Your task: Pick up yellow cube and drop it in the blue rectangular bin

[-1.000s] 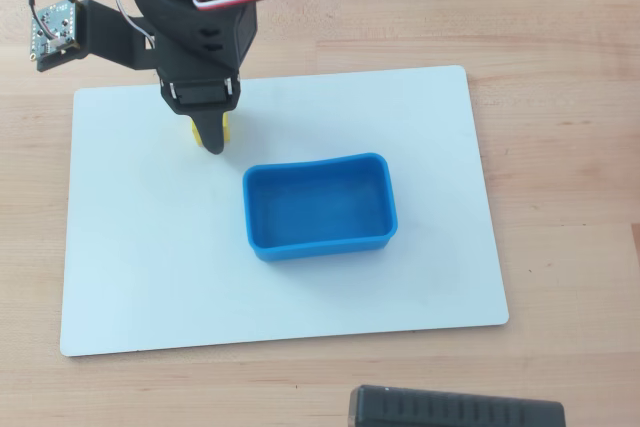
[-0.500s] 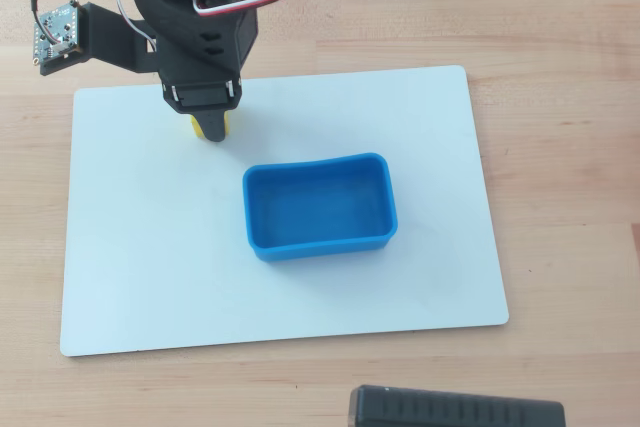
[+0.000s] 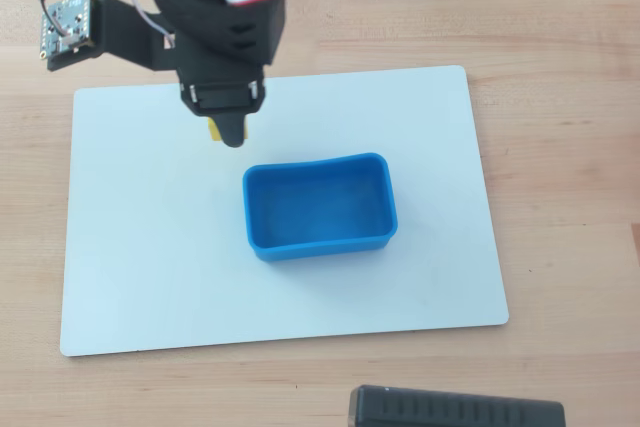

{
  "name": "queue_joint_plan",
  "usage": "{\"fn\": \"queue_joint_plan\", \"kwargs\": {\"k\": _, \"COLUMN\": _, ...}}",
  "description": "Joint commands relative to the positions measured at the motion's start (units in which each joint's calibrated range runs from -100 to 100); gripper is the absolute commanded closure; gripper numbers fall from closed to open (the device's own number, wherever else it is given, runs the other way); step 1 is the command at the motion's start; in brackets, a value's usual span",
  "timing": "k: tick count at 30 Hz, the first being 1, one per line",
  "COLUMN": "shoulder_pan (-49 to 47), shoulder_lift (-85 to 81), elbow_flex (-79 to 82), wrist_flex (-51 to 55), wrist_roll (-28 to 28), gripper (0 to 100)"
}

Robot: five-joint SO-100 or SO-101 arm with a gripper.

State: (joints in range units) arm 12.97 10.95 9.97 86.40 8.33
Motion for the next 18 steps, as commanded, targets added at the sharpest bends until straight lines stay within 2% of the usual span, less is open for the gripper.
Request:
{"fn": "queue_joint_plan", "kwargs": {"k": 1, "shoulder_pan": -4.6, "shoulder_lift": -3.2, "elbow_flex": -18.9, "wrist_flex": 9.6, "wrist_roll": -2.7, "gripper": 93}}
{"fn": "queue_joint_plan", "kwargs": {"k": 3, "shoulder_pan": -6.8, "shoulder_lift": -1.2, "elbow_flex": -24.9, "wrist_flex": 13.2, "wrist_roll": -3.8, "gripper": 94}}
{"fn": "queue_joint_plan", "kwargs": {"k": 9, "shoulder_pan": -13.7, "shoulder_lift": 4.8, "elbow_flex": -32.1, "wrist_flex": 13.5, "wrist_roll": -6.6, "gripper": 94}}
{"fn": "queue_joint_plan", "kwargs": {"k": 18, "shoulder_pan": -15.7, "shoulder_lift": 19.8, "elbow_flex": -48.1, "wrist_flex": 13.4, "wrist_roll": -7.1, "gripper": 94}}
